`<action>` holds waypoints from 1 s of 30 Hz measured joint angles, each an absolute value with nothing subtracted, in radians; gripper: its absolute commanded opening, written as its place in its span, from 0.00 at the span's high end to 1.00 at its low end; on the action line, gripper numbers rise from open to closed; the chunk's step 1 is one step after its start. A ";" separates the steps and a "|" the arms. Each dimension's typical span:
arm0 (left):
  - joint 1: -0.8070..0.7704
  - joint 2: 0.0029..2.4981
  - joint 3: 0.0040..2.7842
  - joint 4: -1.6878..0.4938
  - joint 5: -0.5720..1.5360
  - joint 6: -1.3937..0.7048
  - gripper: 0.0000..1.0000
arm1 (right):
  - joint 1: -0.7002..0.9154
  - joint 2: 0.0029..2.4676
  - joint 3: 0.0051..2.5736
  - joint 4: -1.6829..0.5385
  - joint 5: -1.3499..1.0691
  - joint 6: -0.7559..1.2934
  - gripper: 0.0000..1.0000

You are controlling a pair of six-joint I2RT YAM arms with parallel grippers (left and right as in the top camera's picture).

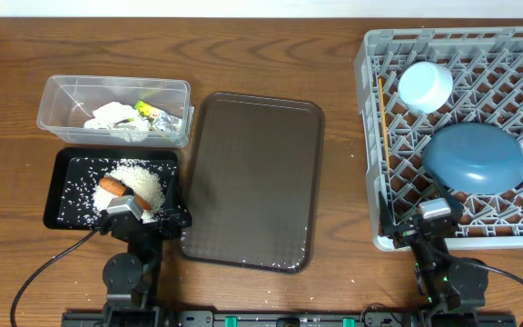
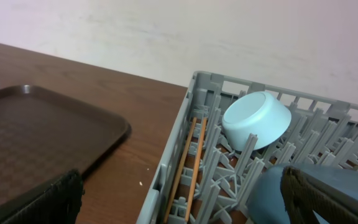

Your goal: Sort waste into correct bins and load items into the dishwasher rack

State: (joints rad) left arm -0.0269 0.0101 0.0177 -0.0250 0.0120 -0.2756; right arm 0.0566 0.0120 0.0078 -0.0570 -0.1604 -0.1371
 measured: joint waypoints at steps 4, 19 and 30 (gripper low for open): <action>-0.027 0.010 0.019 -0.026 0.013 -0.248 0.02 | 0.057 0.012 0.008 -0.057 -0.160 -0.137 0.01; -0.029 0.010 0.019 -0.028 0.013 -0.231 0.02 | 0.057 0.012 0.008 -0.057 -0.161 -0.137 0.01; -0.029 0.010 0.019 -0.028 0.012 -0.231 0.02 | 0.057 0.012 0.008 -0.057 -0.160 -0.137 0.01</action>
State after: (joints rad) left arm -0.0292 0.0101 0.0193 -0.0280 0.0124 -0.2306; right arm 0.0566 0.0120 0.0078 -0.0566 -0.1604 -0.1371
